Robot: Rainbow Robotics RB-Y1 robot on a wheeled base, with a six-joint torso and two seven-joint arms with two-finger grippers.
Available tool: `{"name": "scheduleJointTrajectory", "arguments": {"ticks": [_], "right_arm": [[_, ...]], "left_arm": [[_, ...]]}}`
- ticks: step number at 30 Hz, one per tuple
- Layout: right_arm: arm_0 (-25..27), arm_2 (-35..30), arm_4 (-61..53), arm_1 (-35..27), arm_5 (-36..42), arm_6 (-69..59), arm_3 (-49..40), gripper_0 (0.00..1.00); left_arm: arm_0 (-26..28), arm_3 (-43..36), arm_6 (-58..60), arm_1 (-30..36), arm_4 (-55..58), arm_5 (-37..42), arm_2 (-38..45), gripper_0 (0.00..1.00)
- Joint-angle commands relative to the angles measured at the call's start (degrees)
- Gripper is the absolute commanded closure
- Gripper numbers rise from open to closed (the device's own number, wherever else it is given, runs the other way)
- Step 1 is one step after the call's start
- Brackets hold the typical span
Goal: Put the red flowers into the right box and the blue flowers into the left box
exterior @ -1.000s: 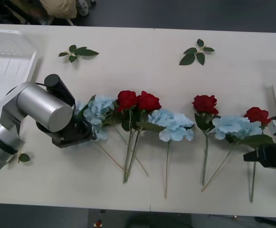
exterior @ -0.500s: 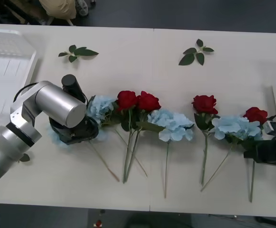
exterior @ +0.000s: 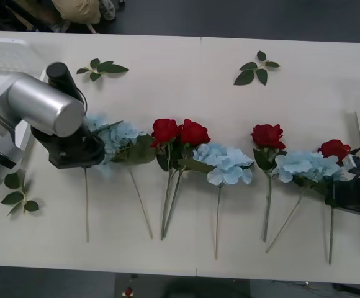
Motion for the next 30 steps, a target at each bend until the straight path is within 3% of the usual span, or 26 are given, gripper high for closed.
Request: {"name": "scheduleJointTrajectory", "arguments": {"ticks": [1, 5, 7, 10, 13, 14, 15, 16, 19, 23, 30], "right_arm": [[-0.3, -0.6, -4.0, -2.4, 0.9, -1.2, -3.4, 1.0], [1.2, -4.5, -9.1, -4.3, 3.9, -0.6, -7.7, 1.0], [3.0, -10.4, -12.7, -4.6, 6.9, -0.5, -11.4, 1.0], [6.3, -22.0, -13.3, -4.3, 13.2, -0.5, -16.2, 1.0], [7.8, -38.2, -5.3, -2.1, 23.4, -0.1, -20.9, 1.0], [7.8, -41.4, -2.6, -1.4, 25.1, 1.1, -21.8, 1.0], [7.6, -43.0, -0.9, -1.1, 25.9, 2.2, -22.2, 1.0], [7.4, -45.2, 2.7, -0.8, 27.3, 4.6, -22.3, 1.0], [6.5, -46.5, 9.9, -1.1, 27.3, 9.7, -19.8, 1.0], [4.7, -43.1, 16.3, -1.2, 23.6, 13.1, -10.7, 1.0], [-0.4, -37.8, 16.3, -1.2, 16.3, 20.8, 3.4, 1.0]], "left_arm": [[-2.8, -7.8, -7.4, 3.6, 4.4, 5.8, 7.3, 1.0], [-3.6, -13.5, -14.1, 4.8, 7.0, 10.0, 10.8, 1.0], [-3.7, -16.6, -18.2, 5.3, 7.3, 10.1, 11.7, 1.0], [-3.9, -18.2, -21.0, 5.2, 7.6, 8.6, 11.8, 1.0], [-3.9, -17.3, -21.4, 4.1, 6.9, 5.3, 10.9, 1.0], [-3.9, -17.0, -21.4, 3.9, 6.5, 4.1, 10.6, 0.53], [-3.9, -16.6, -21.5, 3.9, 6.2, 3.5, 10.4, 0.16], [-3.9, -15.9, -21.6, 3.7, 5.7, 2.6, 10.1, 0.0], [-3.9, -14.6, -22.8, 3.6, 5.0, 1.8, 10.0, 0.0], [-3.9, -13.3, -27.4, 3.8, 2.9, 1.9, 10.0, 0.0], [-3.9, -9.9, -32.4, 3.8, -2.3, 1.7, 10.0, 0.0]]}}
